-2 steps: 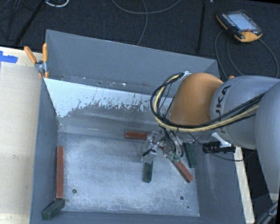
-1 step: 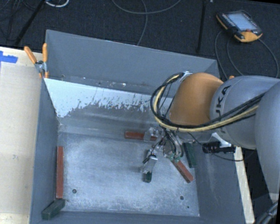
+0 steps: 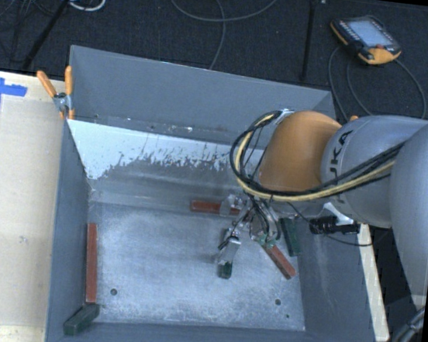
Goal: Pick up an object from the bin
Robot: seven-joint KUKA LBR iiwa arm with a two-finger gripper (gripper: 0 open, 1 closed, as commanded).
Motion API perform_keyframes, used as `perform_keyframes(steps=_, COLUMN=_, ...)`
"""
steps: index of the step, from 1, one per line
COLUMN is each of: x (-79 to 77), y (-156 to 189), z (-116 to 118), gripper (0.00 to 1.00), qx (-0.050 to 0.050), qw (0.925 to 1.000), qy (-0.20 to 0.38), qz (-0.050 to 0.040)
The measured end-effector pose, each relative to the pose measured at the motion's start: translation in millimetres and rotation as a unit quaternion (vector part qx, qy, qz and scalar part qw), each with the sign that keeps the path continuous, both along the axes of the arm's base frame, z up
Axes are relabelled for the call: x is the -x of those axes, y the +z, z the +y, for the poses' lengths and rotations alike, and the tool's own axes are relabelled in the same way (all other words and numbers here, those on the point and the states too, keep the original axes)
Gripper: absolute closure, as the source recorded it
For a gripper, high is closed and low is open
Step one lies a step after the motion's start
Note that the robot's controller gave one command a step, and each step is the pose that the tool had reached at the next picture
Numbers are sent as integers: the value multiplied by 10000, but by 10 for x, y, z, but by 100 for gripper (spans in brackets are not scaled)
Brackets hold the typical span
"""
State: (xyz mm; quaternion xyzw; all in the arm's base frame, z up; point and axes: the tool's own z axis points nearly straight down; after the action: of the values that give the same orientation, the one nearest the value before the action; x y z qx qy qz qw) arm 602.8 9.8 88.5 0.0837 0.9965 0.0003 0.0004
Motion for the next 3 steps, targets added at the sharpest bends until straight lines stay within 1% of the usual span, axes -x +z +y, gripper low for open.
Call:
perform_keyframes(steps=1, x=-85, y=-77, z=47, gripper=0, qx=3, qw=9999, qy=134, qz=-4)
perform_keyframes(steps=2, x=-173, y=-170, z=104, gripper=0, qx=4, qw=9999, qy=-147, qz=10)
perform_keyframes(steps=3, x=-220, y=-139, z=-114, gripper=100, qx=5, qw=9999, qy=81, qz=-70)
